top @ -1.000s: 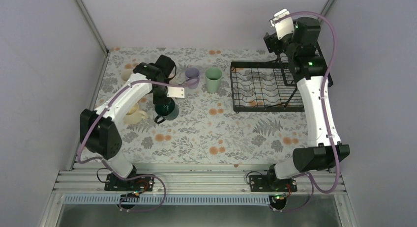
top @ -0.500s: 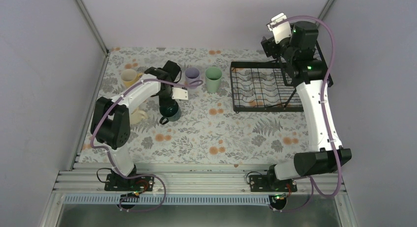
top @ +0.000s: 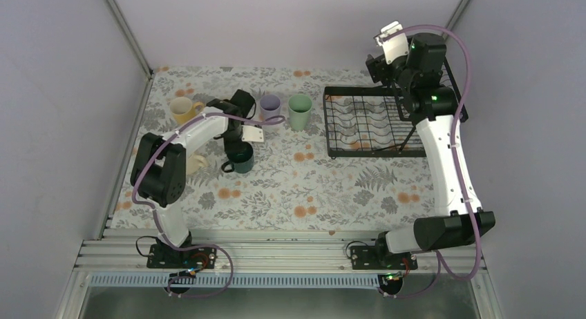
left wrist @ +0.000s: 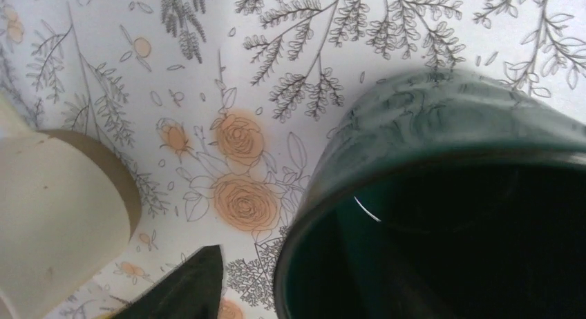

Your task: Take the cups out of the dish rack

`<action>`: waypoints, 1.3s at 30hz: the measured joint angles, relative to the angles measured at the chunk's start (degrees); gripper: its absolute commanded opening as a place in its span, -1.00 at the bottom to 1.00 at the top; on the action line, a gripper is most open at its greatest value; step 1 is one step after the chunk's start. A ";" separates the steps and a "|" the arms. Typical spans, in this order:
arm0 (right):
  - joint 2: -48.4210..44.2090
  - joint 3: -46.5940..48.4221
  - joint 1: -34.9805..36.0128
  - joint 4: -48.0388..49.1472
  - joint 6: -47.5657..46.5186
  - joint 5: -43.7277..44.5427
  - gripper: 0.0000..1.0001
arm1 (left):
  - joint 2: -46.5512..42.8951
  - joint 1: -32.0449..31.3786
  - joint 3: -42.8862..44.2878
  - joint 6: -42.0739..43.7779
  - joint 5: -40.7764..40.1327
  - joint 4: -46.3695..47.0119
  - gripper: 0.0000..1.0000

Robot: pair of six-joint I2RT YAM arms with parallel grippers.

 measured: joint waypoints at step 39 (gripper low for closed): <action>-37.75 -59.04 0.24 5.16 3.26 -30.73 1.00 | -57.66 1.88 -41.53 -31.80 3.19 36.70 1.00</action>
